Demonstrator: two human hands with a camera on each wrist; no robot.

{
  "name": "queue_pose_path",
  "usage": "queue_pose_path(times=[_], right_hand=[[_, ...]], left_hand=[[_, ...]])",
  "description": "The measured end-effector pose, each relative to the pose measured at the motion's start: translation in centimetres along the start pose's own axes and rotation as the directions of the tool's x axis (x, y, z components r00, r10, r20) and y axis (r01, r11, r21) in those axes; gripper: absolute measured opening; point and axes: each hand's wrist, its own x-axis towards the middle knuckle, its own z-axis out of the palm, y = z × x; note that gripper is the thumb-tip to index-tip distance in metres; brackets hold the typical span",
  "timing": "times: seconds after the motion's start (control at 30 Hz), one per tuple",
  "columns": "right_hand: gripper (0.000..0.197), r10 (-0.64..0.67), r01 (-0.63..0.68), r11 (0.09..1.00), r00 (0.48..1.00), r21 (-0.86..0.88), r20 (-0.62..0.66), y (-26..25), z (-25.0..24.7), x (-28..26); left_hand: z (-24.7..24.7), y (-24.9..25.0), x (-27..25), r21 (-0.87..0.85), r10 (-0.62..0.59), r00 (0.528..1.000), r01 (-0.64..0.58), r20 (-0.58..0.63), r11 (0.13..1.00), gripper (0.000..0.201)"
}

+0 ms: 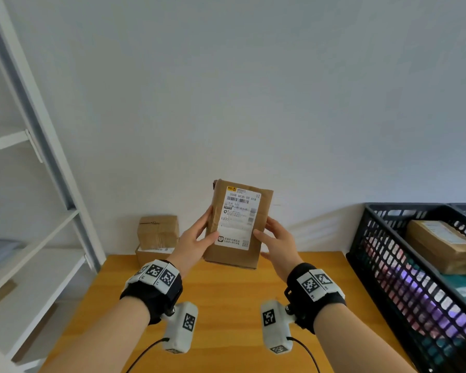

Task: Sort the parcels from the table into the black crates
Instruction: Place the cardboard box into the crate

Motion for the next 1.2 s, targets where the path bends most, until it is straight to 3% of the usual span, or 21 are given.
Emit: queue_pose_path(times=[0.3,0.53,0.87,1.2], right_hand=[[0.064,-0.169,0.167,0.985,0.984,0.048,0.048,-4.0,1.8,0.8],[0.065,-0.258,0.253,0.965,0.964,0.076,0.066,-6.3,2.9,0.8],[0.064,-0.285,0.283,0.958,0.958,0.053,0.037,-6.2,4.4,-0.3],[0.058,-0.239,0.243,0.97,0.964,0.022,-0.116,-5.1,1.2,-2.7]], left_hand=[[-1.2,4.1,1.6,-0.027,0.102,0.992,-0.104,-0.072,0.994,0.056],[-2.8,7.0,2.2,0.0,0.192,0.979,-0.193,-0.062,0.981,0.055],[-4.1,6.6,1.6,-0.007,0.212,0.977,-0.213,-0.028,0.977,0.054],[-0.8,5.8,2.2,-0.058,0.195,0.976,-0.19,0.095,0.98,0.054]])
